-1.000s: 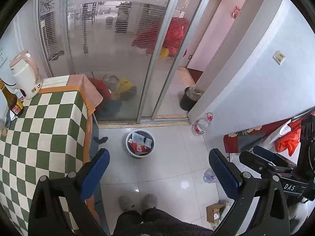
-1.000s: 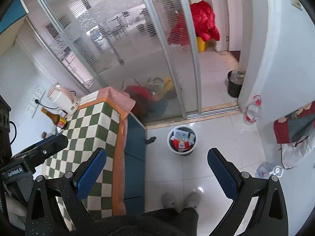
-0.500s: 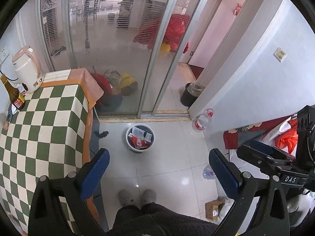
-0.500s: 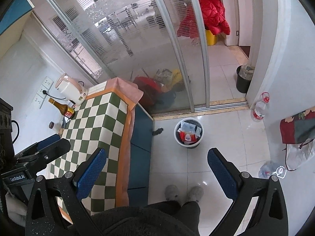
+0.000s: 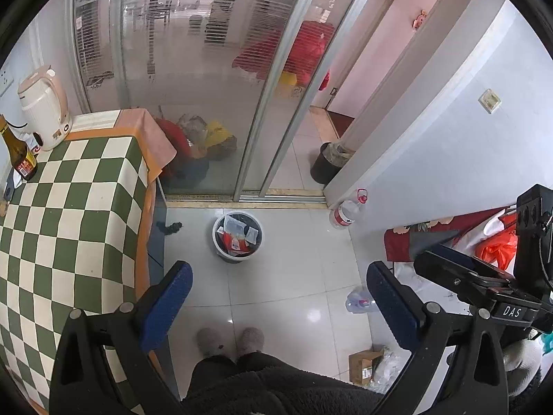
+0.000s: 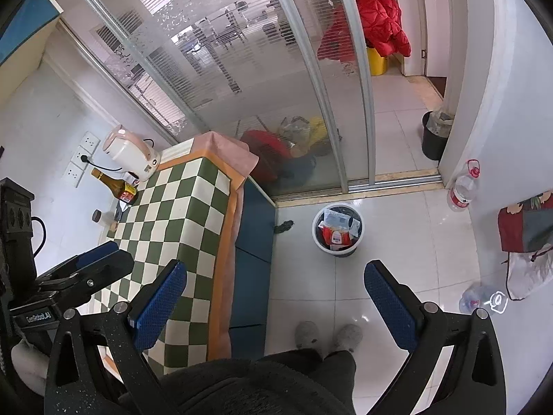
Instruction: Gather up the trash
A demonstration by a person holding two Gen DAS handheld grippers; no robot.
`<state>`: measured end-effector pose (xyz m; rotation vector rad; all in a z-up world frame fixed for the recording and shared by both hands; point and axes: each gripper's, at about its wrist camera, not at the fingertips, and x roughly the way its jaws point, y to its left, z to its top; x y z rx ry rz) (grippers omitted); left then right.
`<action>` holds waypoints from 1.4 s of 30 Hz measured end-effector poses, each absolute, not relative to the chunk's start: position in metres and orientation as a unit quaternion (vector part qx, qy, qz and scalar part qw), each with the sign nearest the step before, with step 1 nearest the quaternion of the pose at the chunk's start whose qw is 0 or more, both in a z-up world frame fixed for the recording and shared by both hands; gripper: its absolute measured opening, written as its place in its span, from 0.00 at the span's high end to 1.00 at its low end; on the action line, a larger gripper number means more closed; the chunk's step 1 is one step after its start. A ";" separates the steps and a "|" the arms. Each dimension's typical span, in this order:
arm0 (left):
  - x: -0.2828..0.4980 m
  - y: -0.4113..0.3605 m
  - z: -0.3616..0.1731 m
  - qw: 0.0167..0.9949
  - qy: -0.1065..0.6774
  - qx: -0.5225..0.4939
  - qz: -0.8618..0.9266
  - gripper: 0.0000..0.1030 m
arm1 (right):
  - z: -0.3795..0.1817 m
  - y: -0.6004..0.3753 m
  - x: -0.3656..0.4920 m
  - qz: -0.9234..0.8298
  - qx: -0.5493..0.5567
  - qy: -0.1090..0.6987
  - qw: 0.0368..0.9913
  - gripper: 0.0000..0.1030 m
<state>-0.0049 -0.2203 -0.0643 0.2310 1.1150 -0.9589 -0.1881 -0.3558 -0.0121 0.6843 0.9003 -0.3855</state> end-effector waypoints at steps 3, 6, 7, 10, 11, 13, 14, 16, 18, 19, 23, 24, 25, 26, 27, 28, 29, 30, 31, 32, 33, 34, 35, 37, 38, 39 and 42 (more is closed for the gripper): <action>-0.004 -0.221 -0.064 0.735 0.510 0.103 -0.436 0.00 | -0.013 -0.356 -0.187 -0.179 0.324 0.425 0.826 0.00; -0.005 -0.223 -0.064 0.734 0.511 0.102 -0.436 0.00 | -0.013 -0.359 -0.186 -0.178 0.324 0.424 0.826 0.00; -0.005 -0.223 -0.064 0.734 0.511 0.102 -0.435 0.00 | -0.013 -0.359 -0.186 -0.177 0.323 0.425 0.827 0.00; -0.006 -0.225 -0.065 0.733 0.513 0.101 -0.435 0.00 | -0.013 -0.359 -0.185 -0.175 0.323 0.426 0.827 0.00; -0.006 -0.225 -0.065 0.733 0.514 0.101 -0.434 0.00 | -0.013 -0.360 -0.185 -0.175 0.324 0.426 0.827 0.00; -0.005 -0.225 -0.066 0.732 0.517 0.098 -0.434 0.00 | -0.014 -0.362 -0.185 -0.173 0.324 0.426 0.827 0.00; -0.005 -0.226 -0.067 0.731 0.518 0.098 -0.434 0.00 | -0.014 -0.362 -0.185 -0.173 0.324 0.426 0.827 0.00; -0.006 -0.226 -0.067 0.729 0.518 0.095 -0.438 0.00 | -0.015 -0.363 -0.185 -0.173 0.325 0.427 0.826 0.00; -0.006 -0.228 -0.066 0.729 0.518 0.095 -0.437 0.00 | -0.016 -0.364 -0.186 -0.172 0.327 0.427 0.825 0.00; -0.007 -0.228 -0.066 0.729 0.518 0.095 -0.437 0.00 | -0.017 -0.364 -0.186 -0.172 0.328 0.427 0.825 0.00; -0.007 -0.228 -0.067 0.729 0.520 0.095 -0.435 0.00 | -0.019 -0.364 -0.187 -0.170 0.328 0.428 0.825 0.00; -0.007 -0.228 -0.068 0.728 0.520 0.095 -0.436 0.00 | -0.019 -0.364 -0.187 -0.170 0.328 0.429 0.824 0.00; -0.007 -0.228 -0.068 0.728 0.521 0.095 -0.436 0.00 | -0.020 -0.364 -0.187 -0.169 0.328 0.429 0.824 0.00; -0.007 -0.228 -0.068 0.728 0.521 0.095 -0.435 0.00 | -0.019 -0.365 -0.187 -0.169 0.328 0.430 0.824 0.00; -0.007 -0.228 -0.068 0.728 0.522 0.094 -0.436 0.00 | -0.020 -0.366 -0.187 -0.169 0.328 0.430 0.824 0.00; -0.007 -0.228 -0.068 0.727 0.522 0.094 -0.435 0.00 | -0.020 -0.365 -0.187 -0.168 0.328 0.430 0.824 0.00; -0.007 -0.228 -0.069 0.727 0.522 0.094 -0.435 0.00 | -0.020 -0.366 -0.187 -0.168 0.328 0.431 0.824 0.00; -0.006 -0.228 -0.068 0.727 0.522 0.094 -0.435 0.00 | -0.021 -0.366 -0.187 -0.168 0.328 0.431 0.824 0.00; -0.006 -0.228 -0.068 0.727 0.522 0.094 -0.435 0.00 | -0.020 -0.366 -0.187 -0.168 0.328 0.431 0.824 0.00; -0.006 -0.228 -0.068 0.727 0.522 0.094 -0.435 0.00 | -0.021 -0.366 -0.186 -0.168 0.328 0.431 0.823 0.00; -0.006 -0.228 -0.068 0.728 0.522 0.094 -0.435 0.00 | -0.021 -0.366 -0.186 -0.168 0.329 0.431 0.823 0.00; -0.007 -0.228 -0.068 0.728 0.522 0.094 -0.435 0.00 | -0.021 -0.366 -0.186 -0.168 0.328 0.431 0.824 0.00; -0.006 -0.228 -0.068 0.728 0.522 0.094 -0.435 0.00 | -0.021 -0.366 -0.186 -0.168 0.328 0.431 0.824 0.00; -0.007 -0.228 -0.068 0.728 0.521 0.094 -0.435 0.00 | -0.021 -0.366 -0.186 -0.168 0.328 0.431 0.824 0.00; -0.007 -0.228 -0.068 0.728 0.522 0.094 -0.435 0.00 | -0.021 -0.366 -0.186 -0.168 0.328 0.431 0.824 0.00; -0.007 -0.228 -0.068 0.727 0.522 0.094 -0.435 0.00 | -0.021 -0.365 -0.186 -0.168 0.328 0.431 0.824 0.00; -0.006 -0.229 -0.068 0.727 0.522 0.094 -0.435 0.00 | -0.021 -0.365 -0.186 -0.168 0.329 0.431 0.823 0.00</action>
